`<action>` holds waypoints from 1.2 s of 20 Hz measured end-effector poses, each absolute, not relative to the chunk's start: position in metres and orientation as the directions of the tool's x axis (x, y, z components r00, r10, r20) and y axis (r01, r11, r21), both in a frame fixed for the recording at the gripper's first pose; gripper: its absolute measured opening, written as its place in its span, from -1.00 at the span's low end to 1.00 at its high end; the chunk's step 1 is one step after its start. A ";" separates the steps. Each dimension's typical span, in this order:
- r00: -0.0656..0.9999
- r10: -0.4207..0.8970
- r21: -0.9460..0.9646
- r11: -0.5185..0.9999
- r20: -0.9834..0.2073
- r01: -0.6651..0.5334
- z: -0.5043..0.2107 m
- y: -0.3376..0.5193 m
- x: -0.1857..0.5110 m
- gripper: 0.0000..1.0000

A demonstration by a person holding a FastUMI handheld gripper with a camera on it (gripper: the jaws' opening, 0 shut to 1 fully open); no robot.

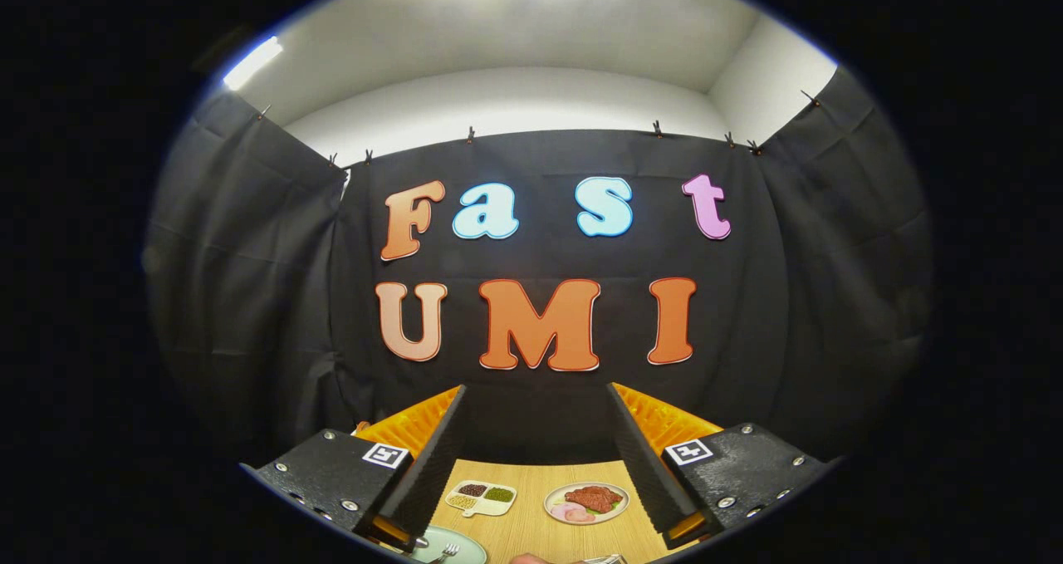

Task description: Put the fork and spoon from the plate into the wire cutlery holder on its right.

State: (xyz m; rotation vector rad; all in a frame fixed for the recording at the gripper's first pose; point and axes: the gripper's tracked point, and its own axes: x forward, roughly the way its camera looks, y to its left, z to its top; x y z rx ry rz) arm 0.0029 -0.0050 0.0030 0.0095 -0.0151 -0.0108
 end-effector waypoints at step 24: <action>0.958 0.141 0.063 0.990 -0.248 -0.130 -0.088 0.088 0.009 0.93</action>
